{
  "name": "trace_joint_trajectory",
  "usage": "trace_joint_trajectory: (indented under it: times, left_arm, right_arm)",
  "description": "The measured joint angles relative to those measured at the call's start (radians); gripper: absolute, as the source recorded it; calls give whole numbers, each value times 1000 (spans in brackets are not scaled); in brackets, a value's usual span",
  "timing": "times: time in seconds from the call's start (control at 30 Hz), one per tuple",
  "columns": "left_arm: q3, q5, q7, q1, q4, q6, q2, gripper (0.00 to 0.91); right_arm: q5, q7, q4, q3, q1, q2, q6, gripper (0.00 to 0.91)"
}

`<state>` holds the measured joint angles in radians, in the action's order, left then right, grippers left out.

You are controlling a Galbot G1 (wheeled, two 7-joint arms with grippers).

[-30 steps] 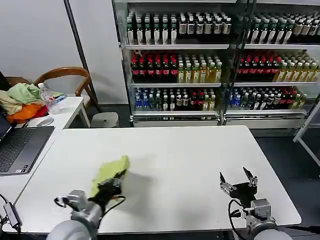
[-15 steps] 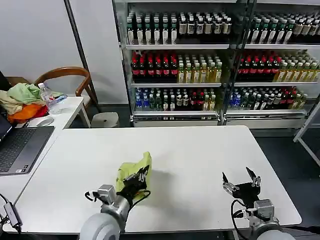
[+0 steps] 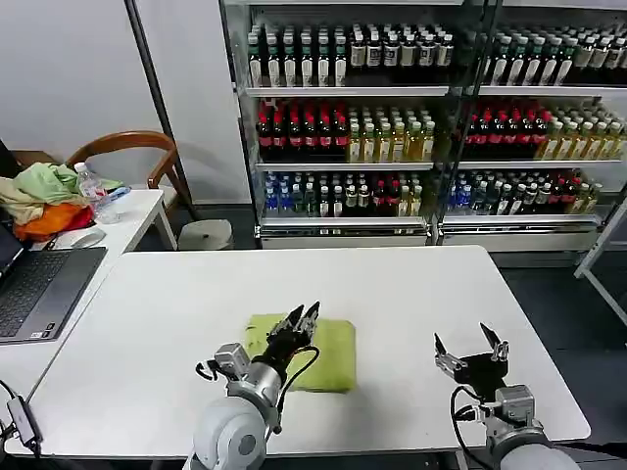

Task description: Fold and organize the clothes.

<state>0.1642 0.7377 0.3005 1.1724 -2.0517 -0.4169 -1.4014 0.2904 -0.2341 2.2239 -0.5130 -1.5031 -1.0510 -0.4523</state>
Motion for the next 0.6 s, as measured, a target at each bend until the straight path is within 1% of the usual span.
trace_joint_trajectory:
  times: [0.1,0.23,0.43,0.6]
  left_arm:
    - [19,-2,-19,3,-29,19,17,907]
    - [77,-18,-53,22,-59,43,67,907]
    - [212,-28,-81,72,-79,61,167,907]
    - [305,-46,-103,129,-101,72,226,907]
  right_arm:
    - [7,7,-15,27,25,-13,4,907]
    - [39,14,-41,85,69,-36,-2,907]
    - [147,4,-95,198,154,-85,-33,907]
    - [252,-13,-154,289,223,-127,-67,907]
